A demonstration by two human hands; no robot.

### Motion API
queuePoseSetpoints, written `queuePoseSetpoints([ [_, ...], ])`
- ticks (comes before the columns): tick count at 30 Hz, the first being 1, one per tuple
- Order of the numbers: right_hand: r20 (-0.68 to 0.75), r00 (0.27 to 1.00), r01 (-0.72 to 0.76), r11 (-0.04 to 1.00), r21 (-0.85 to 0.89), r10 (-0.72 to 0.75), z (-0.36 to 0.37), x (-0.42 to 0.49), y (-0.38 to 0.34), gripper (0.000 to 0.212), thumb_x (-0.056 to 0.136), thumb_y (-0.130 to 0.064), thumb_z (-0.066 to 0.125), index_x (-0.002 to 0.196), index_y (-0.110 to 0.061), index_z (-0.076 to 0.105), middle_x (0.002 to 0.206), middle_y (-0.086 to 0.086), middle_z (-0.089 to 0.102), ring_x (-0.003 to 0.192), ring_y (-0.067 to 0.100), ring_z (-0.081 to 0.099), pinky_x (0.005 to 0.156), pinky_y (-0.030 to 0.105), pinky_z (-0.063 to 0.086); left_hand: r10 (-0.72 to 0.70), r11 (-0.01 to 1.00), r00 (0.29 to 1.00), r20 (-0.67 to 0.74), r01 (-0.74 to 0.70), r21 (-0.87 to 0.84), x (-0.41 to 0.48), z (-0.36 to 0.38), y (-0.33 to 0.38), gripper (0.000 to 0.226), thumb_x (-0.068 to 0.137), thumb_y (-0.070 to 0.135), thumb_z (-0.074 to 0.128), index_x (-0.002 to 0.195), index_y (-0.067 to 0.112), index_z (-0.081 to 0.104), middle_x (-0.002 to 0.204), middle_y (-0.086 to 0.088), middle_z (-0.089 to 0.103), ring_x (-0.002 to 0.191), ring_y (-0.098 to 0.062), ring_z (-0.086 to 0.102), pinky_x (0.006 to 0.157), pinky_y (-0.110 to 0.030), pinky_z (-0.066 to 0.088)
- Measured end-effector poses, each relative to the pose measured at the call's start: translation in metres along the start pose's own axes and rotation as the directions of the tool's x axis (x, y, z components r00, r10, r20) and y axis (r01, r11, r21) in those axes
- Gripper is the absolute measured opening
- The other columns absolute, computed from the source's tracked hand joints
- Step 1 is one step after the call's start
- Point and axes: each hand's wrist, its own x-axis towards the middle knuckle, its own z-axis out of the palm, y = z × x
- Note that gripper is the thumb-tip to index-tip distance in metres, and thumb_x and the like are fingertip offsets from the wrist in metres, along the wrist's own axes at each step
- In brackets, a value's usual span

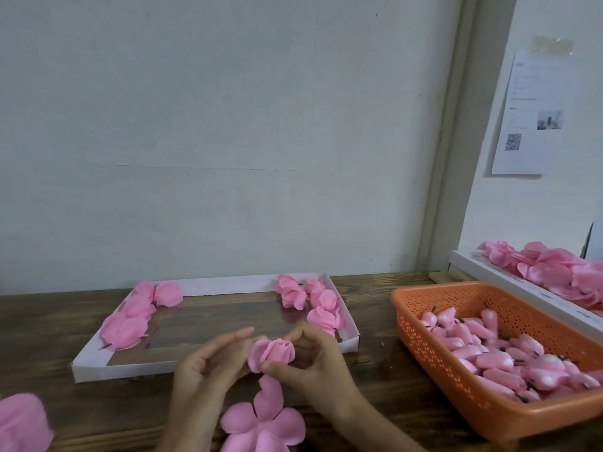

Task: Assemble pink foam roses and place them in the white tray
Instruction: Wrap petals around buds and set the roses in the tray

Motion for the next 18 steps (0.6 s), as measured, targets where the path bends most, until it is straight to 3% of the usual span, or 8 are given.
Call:
queuePoseSetpoints([
  [2,-0.006,1.0,-0.007,1.0,0.021,0.008,-0.001,0.0,-0.002,0.026,0.08,0.001,0.086,0.086,-0.006,0.062,0.089,0.007,0.079,0.081,0.014,0.073,0.072,0.026,0.057,-0.044,0.996,0.999,0.007,0.044,-0.071,0.003,-0.003,-0.001,0.022,0.079,0.006,0.069,0.098,0.006,0.08,0.102,-0.026,0.077,0.096,-0.035,0.078,0.072,-0.031,0.064],
  [4,0.013,1.0,-0.019,0.999,0.051,0.019,-0.001,0.0,-0.003,0.026,0.081,0.002,0.085,0.088,-0.008,0.062,0.089,0.005,0.079,0.082,0.012,0.073,0.072,0.022,0.056,-0.041,0.999,0.999,0.027,0.041,-0.03,0.008,-0.006,-0.004,0.025,0.071,-0.001,0.072,0.094,0.005,0.08,0.1,-0.026,0.077,0.092,-0.033,0.078,0.073,-0.03,0.064],
  [8,0.089,0.996,-0.043,0.991,0.129,0.032,0.004,-0.004,-0.002,0.028,0.083,0.005,0.082,0.091,0.008,0.055,0.093,0.008,0.08,0.085,0.014,0.074,0.073,0.024,0.057,0.01,0.995,0.997,0.078,-0.018,0.096,0.009,-0.007,-0.004,0.025,0.061,0.001,0.078,0.085,0.008,0.082,0.094,-0.024,0.078,0.084,-0.026,0.079,0.073,-0.026,0.063],
  [12,0.163,0.986,0.006,0.986,0.167,-0.033,0.014,-0.007,-0.004,0.022,0.083,0.008,0.081,0.091,0.005,0.06,0.099,0.01,0.08,0.092,0.019,0.076,0.081,0.028,0.058,-0.047,0.991,0.995,0.087,0.036,0.129,0.003,0.002,-0.01,0.023,0.09,0.008,0.066,0.089,0.022,0.085,0.097,-0.01,0.081,0.093,-0.023,0.079,0.074,-0.021,0.06],
  [14,0.178,0.982,0.032,0.989,0.145,-0.058,0.019,-0.008,-0.003,0.022,0.082,0.008,0.082,0.091,0.005,0.062,0.11,0.009,0.077,0.098,0.022,0.074,0.085,0.032,0.058,-0.127,0.989,0.988,0.085,0.12,0.084,-0.004,0.008,-0.014,0.021,0.1,0.023,0.063,0.102,0.022,0.084,0.107,-0.011,0.08,0.104,-0.027,0.076,0.084,-0.03,0.06],
  [16,0.146,0.988,0.039,0.997,0.066,-0.049,0.022,-0.01,-0.002,0.029,0.079,0.001,0.086,0.091,0.008,0.06,0.121,0.007,0.074,0.101,0.023,0.074,0.086,0.038,0.06,-0.211,0.977,0.975,0.074,0.212,-0.005,-0.011,0.012,-0.015,0.04,0.095,0.047,0.064,0.115,0.016,0.079,0.119,-0.014,0.076,0.114,-0.031,0.073,0.103,-0.044,0.053],
  [18,0.09,0.992,0.089,0.994,-0.058,-0.084,0.025,-0.013,-0.003,0.028,0.076,-0.009,0.09,0.09,-0.004,0.065,0.12,0.001,0.073,0.099,0.024,0.075,0.084,0.046,0.063,-0.248,0.964,0.968,0.045,0.251,-0.084,-0.017,0.015,-0.016,0.048,0.09,0.054,0.073,0.116,0.014,0.078,0.12,-0.016,0.076,0.115,-0.032,0.072,0.107,-0.046,0.048],
])
